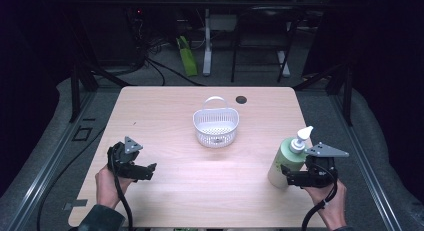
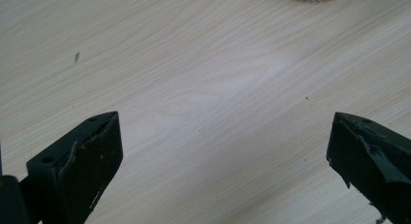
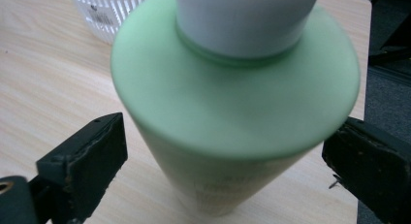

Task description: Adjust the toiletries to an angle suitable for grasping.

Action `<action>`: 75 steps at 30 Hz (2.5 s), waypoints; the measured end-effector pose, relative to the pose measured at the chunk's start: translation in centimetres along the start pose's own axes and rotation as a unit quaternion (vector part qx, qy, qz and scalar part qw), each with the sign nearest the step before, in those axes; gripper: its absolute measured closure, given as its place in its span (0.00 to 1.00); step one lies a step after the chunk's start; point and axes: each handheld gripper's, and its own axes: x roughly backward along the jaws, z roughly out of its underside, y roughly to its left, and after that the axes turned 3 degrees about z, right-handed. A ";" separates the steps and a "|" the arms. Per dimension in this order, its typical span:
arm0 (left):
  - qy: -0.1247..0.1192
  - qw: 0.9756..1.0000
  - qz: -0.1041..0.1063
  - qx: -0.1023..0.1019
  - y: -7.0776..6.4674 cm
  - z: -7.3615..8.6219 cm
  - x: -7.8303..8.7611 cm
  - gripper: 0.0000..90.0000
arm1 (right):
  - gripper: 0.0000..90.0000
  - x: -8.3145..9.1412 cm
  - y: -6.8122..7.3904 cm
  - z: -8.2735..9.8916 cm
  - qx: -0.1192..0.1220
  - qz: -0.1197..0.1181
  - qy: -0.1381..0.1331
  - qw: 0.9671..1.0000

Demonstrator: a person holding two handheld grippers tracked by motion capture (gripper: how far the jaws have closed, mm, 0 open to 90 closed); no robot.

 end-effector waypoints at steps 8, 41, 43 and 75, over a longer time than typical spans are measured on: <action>0.003 1.000 0.000 0.000 0.0 0.0 0.0 0.00 | 0.10 -0.3 0.1 -1.2 -0.007 0.012 -0.018 1.000; 0.008 1.000 -0.001 -0.005 0.0 0.0 -0.1 0.00 | 0.13 -3.9 0.1 -3.1 0.059 -0.093 -0.063 0.992; 0.007 1.000 0.000 -0.005 -0.1 0.0 -0.1 0.00 | 0.13 -4.2 0.2 -3.3 0.062 -0.095 -0.065 0.991; 0.015 1.000 0.010 -0.013 -0.1 0.0 -0.5 0.00 | 0.12 -6.6 1.8 -5.3 0.074 -0.111 -0.061 0.989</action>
